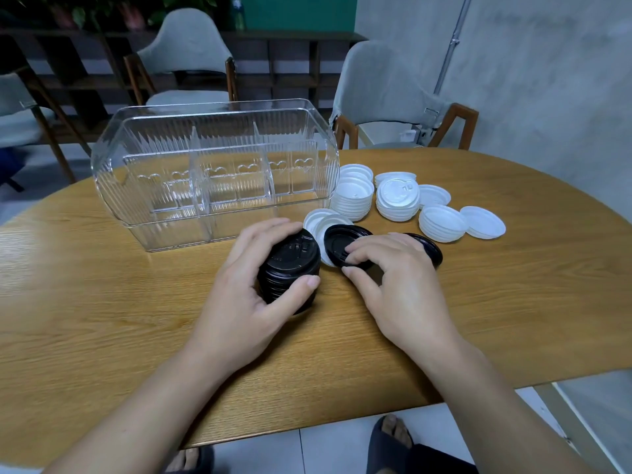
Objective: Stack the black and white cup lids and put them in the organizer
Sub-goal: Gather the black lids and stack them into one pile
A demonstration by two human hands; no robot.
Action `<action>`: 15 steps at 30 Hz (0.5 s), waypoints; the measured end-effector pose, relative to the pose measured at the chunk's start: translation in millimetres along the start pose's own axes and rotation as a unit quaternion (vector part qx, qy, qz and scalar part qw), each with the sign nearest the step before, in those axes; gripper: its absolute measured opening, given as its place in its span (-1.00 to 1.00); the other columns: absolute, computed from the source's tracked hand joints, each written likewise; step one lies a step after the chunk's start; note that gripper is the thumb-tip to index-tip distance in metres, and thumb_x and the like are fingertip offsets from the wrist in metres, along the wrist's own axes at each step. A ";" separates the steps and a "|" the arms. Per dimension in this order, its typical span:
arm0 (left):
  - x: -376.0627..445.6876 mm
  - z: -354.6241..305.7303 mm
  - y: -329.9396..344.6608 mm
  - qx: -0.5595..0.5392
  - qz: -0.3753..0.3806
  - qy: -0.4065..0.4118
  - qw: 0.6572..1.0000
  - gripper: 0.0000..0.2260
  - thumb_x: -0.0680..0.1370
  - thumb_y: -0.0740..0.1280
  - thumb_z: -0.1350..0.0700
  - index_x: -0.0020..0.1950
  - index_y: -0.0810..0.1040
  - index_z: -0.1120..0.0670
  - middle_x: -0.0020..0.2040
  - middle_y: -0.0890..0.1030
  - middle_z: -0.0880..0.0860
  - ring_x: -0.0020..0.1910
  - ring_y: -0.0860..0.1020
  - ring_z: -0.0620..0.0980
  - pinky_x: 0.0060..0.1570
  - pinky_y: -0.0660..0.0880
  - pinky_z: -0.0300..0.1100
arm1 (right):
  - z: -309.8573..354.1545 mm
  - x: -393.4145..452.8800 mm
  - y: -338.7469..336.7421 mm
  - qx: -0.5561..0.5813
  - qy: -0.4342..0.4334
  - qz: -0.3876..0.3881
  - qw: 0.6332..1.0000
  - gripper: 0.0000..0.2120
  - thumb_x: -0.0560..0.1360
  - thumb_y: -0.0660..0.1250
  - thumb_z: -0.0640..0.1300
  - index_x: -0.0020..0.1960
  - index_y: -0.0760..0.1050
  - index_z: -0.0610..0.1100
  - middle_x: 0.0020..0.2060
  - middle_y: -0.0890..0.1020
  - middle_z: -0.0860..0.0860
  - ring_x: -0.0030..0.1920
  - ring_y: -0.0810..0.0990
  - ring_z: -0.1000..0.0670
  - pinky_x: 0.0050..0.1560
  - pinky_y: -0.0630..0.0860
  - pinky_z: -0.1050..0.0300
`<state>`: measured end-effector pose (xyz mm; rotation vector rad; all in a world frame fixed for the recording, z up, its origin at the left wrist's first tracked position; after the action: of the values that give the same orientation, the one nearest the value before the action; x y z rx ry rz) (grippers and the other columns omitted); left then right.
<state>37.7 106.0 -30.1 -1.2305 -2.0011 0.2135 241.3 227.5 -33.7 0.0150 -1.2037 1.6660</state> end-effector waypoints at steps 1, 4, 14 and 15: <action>-0.2 -0.1 -0.1 0.000 0.000 0.000 1.000 -0.49 0.61 0.57 0.02 0.54 0.57 0.03 0.49 0.54 -0.01 0.59 0.47 -0.06 0.55 0.31 -0.30 | 0.8 0.0 -0.9 0.006 0.006 -0.002 1.000 -0.88 0.51 0.63 -0.13 -0.03 0.71 0.01 0.09 0.75 0.19 0.17 0.65 0.09 0.50 0.40 -0.09; -0.3 0.6 -0.1 -0.003 0.002 0.002 1.000 -0.49 0.62 0.58 0.03 0.55 0.57 0.02 0.50 0.54 -0.02 0.58 0.47 -0.06 0.55 0.32 -0.27 | 4.9 1.1 -3.7 0.047 0.035 -0.007 0.998 -0.84 0.48 0.66 -0.10 -0.08 0.69 0.04 0.06 0.75 0.24 0.17 0.68 0.10 0.44 0.45 -0.17; -0.8 1.1 0.5 -0.005 0.000 0.003 1.000 -0.48 0.61 0.57 0.05 0.55 0.56 0.03 0.49 0.54 -0.01 0.57 0.48 -0.06 0.54 0.33 -0.27 | 19.2 6.8 -20.7 0.360 0.196 -0.041 0.911 -0.93 0.59 0.56 -0.24 0.01 0.70 -0.12 -0.07 0.81 0.00 -0.05 0.80 -0.04 0.07 0.68 0.13; -0.9 1.2 0.4 -0.007 0.000 0.003 1.000 -0.48 0.61 0.57 0.05 0.55 0.56 0.04 0.49 0.54 -0.01 0.57 0.48 -0.05 0.55 0.33 -0.26 | 20.3 7.5 -21.7 0.385 0.212 -0.048 0.897 -0.93 0.59 0.55 -0.27 0.02 0.69 -0.15 -0.08 0.81 -0.04 -0.08 0.79 -0.02 0.01 0.67 0.17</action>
<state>37.4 105.8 -31.6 -1.2383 -2.0010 0.1956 243.1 217.8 -4.7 0.1898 -0.1689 1.8357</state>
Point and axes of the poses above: each hand's wrist, its own x-axis towards the middle knuckle, its own y-axis out of the palm, z = x × y, the point moved 1 cm from there along x, towards the middle knuckle
